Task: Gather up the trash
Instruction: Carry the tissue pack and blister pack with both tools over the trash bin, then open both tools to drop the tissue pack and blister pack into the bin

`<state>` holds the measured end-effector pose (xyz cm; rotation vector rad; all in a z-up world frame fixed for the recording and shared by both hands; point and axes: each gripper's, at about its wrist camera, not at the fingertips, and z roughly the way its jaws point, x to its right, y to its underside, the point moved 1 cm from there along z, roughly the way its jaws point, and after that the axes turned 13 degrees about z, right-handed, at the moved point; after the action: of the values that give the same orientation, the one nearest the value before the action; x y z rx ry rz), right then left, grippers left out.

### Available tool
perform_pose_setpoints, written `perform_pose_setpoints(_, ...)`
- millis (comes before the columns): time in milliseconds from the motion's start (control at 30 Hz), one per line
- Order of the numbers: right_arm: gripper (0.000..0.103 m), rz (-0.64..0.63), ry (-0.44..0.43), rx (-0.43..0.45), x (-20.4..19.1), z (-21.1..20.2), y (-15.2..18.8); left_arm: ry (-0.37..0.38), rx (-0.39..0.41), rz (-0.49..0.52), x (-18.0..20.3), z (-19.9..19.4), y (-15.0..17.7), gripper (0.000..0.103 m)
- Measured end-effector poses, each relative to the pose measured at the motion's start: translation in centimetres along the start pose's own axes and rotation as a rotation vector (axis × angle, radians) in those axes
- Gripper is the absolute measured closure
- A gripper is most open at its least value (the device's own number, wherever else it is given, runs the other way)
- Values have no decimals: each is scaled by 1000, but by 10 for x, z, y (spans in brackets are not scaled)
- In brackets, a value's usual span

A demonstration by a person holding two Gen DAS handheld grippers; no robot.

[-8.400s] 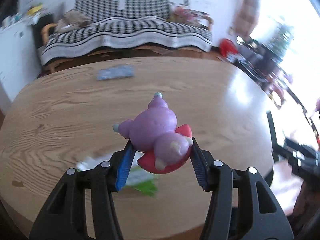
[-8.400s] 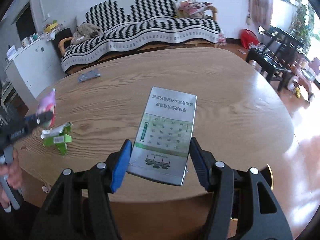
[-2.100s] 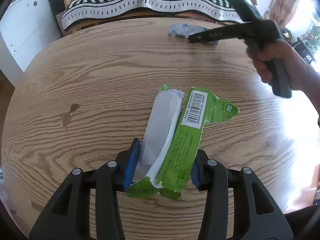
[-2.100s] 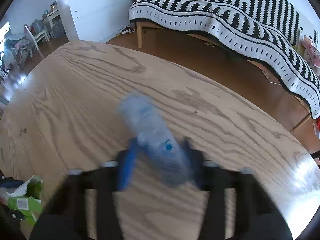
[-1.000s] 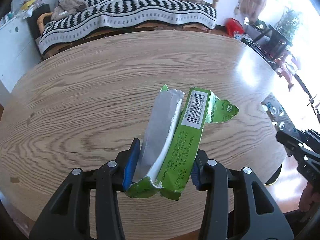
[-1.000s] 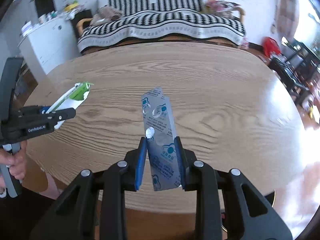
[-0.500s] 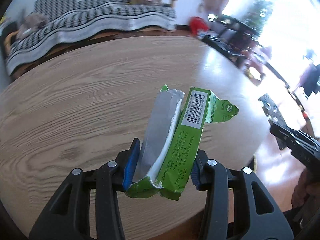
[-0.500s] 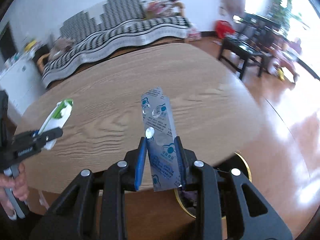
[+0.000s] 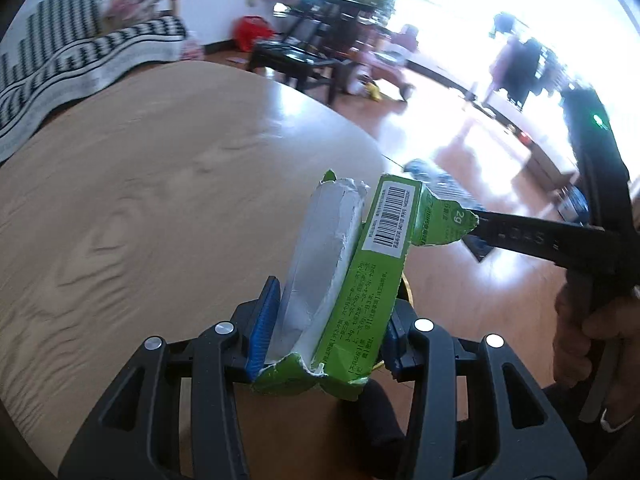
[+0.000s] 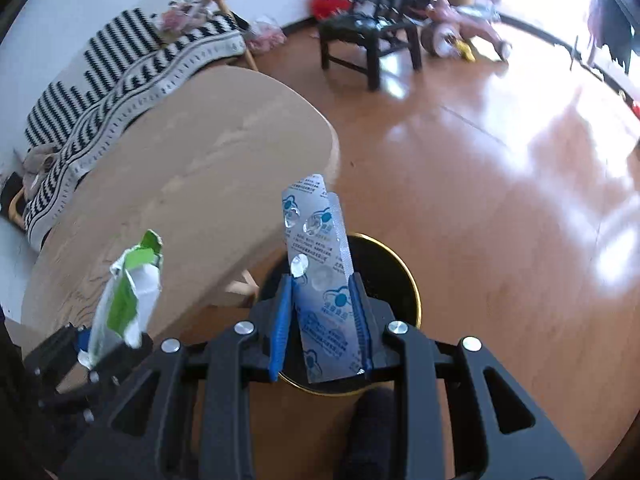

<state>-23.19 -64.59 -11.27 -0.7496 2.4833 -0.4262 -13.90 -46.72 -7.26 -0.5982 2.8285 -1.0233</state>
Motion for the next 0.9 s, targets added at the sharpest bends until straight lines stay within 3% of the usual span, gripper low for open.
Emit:
perform_pose_setpoints(300, 74, 67, 10, -53, 22, 8, -1, 40, -44, 59, 22, 34, -3, 59)
perform_pose_setpoints(900, 74, 96, 33, -65, 19, 14, -7, 54, -37, 60, 25, 43, -8, 58)
